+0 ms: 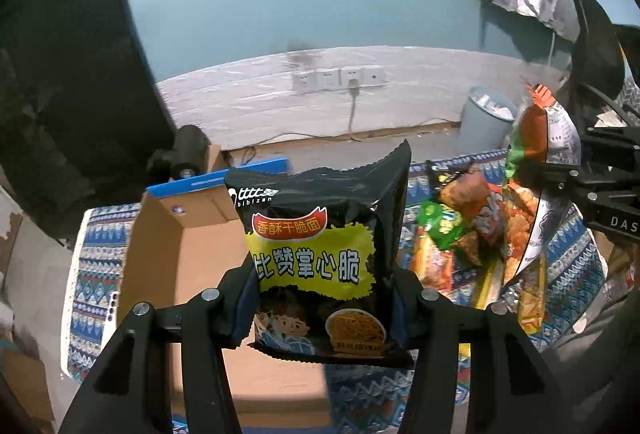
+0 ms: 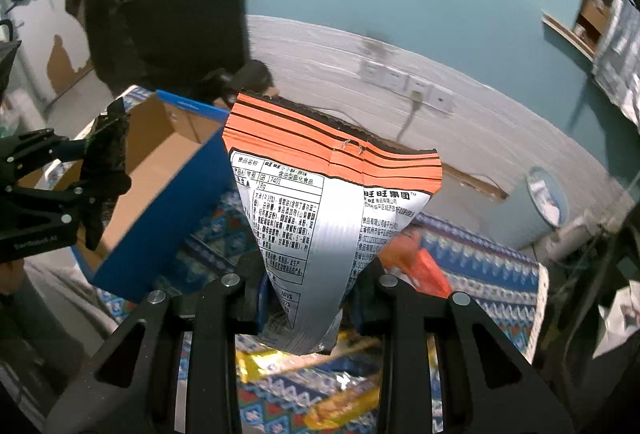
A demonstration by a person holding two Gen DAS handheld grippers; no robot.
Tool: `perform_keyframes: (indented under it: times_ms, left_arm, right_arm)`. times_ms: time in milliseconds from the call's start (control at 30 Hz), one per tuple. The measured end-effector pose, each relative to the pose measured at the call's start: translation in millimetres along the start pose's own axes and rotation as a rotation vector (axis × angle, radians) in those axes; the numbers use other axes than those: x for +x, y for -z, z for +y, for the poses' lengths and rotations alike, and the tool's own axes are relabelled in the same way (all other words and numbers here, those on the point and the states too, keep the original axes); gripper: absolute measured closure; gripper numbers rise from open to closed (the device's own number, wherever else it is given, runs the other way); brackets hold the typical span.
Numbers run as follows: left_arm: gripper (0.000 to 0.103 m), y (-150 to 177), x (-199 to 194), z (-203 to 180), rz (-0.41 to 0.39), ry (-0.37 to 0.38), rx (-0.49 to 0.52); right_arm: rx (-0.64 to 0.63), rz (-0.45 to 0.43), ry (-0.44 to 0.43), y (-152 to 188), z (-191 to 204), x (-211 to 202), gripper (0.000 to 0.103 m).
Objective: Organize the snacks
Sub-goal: 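Carry both bags to the cardboard box and open both grippers to drop them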
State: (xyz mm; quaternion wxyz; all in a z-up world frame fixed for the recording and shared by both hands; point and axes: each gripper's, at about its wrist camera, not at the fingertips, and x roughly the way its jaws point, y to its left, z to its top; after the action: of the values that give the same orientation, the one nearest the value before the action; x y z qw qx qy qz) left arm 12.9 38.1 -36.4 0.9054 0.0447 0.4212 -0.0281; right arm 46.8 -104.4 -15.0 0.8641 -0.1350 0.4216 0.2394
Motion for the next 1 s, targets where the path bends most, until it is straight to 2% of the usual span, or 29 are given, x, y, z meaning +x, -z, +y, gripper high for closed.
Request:
perform_keyframes:
  times_ms: [567,767,1000]
  left_arm:
    - [0.049,22,1,87,0.015,-0.088,-0.122]
    - [0.049,31,0,108,0.015,-0.134,-0.131]
    - [0.048,40,-1,125,0.030,-0.153,-0.166]
  right_arm:
    - [-0.100,0.001,-0.158,-58,89,34,0.075]
    - [-0.133,0.026,-0.198,-74,120,54,0.075]
    - [-0.171,0.054,-0.235,-85,150,71,0.075]
